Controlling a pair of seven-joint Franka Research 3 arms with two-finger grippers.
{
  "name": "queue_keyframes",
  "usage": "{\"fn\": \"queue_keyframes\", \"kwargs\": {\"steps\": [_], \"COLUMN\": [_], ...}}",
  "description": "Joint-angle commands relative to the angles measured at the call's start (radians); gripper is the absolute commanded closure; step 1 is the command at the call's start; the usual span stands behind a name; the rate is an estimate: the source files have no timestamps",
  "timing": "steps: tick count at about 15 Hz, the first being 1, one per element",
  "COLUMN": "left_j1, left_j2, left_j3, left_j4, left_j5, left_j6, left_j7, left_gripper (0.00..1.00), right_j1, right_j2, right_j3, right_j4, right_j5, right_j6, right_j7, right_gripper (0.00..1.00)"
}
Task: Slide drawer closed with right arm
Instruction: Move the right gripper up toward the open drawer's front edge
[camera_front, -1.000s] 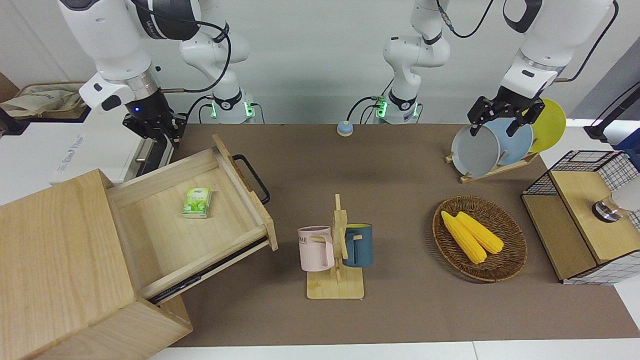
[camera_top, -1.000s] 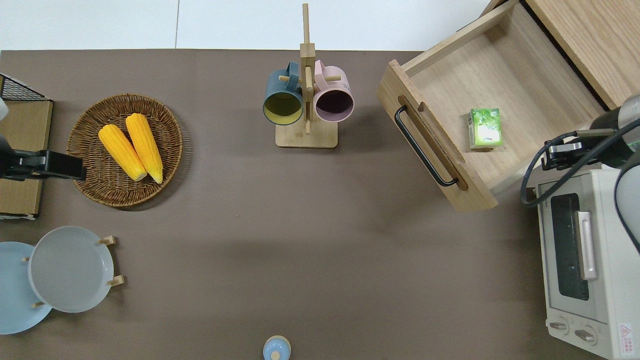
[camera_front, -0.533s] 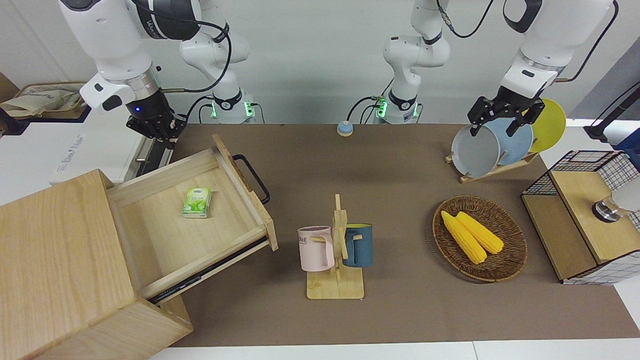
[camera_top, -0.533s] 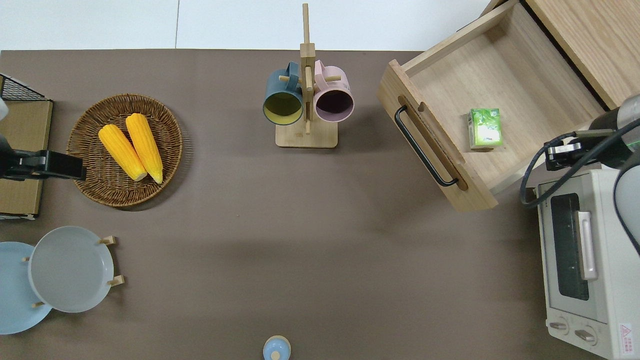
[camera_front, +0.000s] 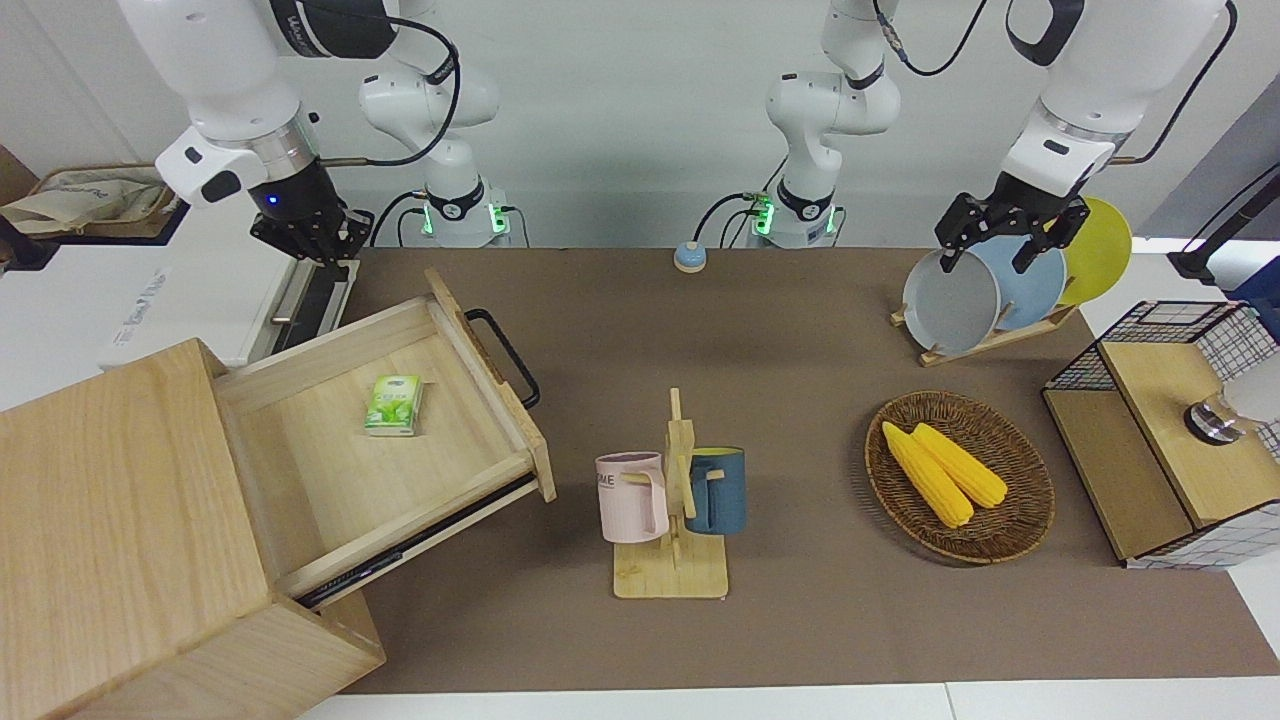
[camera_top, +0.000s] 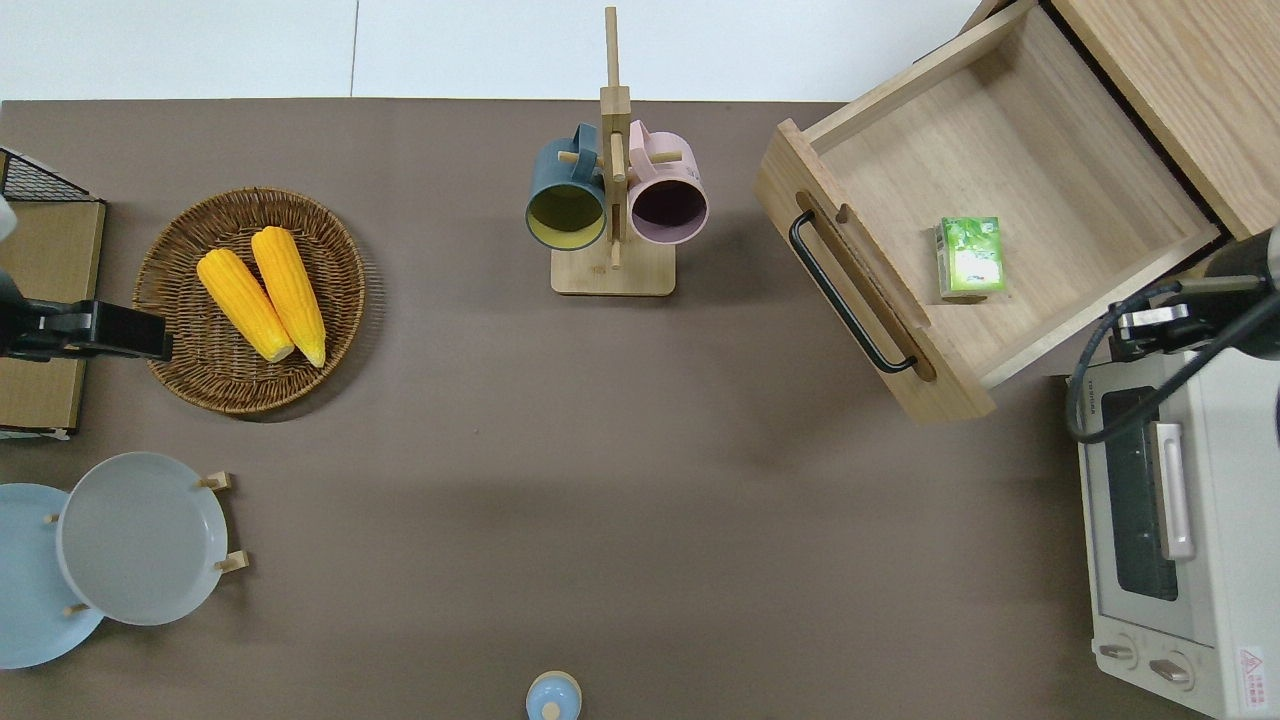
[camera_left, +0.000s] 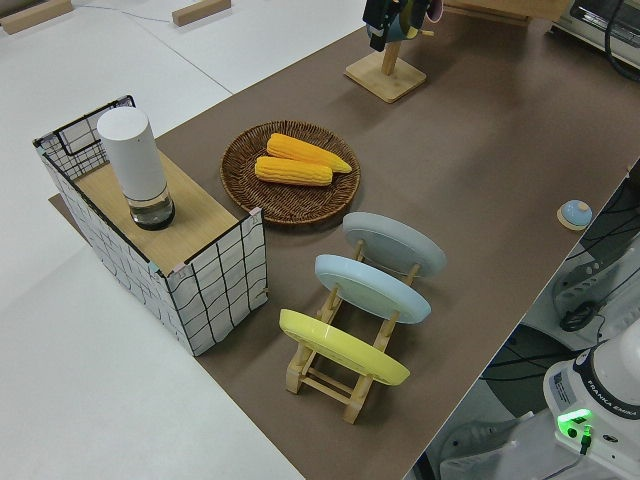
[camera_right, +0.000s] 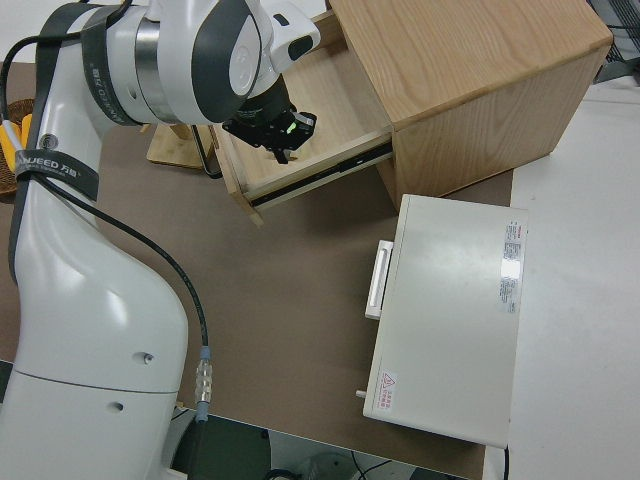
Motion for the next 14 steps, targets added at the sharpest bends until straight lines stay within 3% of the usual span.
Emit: {"fn": "queue_keyframes", "kwargs": {"steps": [1, 4, 6, 11, 14], "left_j1": [-0.017, -0.017, -0.017, -0.017, -0.017], "left_j2": [0.012, 0.012, 0.012, 0.012, 0.012], "left_j3": [0.016, 0.016, 0.016, 0.016, 0.016], "left_j4": [0.020, 0.020, 0.020, 0.020, 0.020], "left_j5": [0.015, 0.014, 0.014, 0.014, 0.015], "left_j6": [0.001, 0.001, 0.001, 0.001, 0.001], "left_j7": [0.006, 0.006, 0.006, 0.006, 0.006], "left_gripper": [0.00, 0.00, 0.00, 0.00, 0.00], "right_j1": [0.003, 0.007, 0.050, 0.171, 0.249], "right_j2": [-0.044, -0.040, -0.038, -0.026, 0.006], "right_j3": [0.001, 0.005, 0.003, 0.003, 0.003], "right_j4": [-0.003, 0.051, 0.059, 0.085, 0.091], "right_j5": [-0.010, -0.003, -0.006, 0.004, 0.012], "right_j6": [-0.041, -0.063, -0.064, -0.044, 0.006], "right_j7": [-0.003, 0.011, 0.069, 0.343, 0.523], "right_gripper": [1.000, 1.000, 1.000, 1.000, 1.000]}}
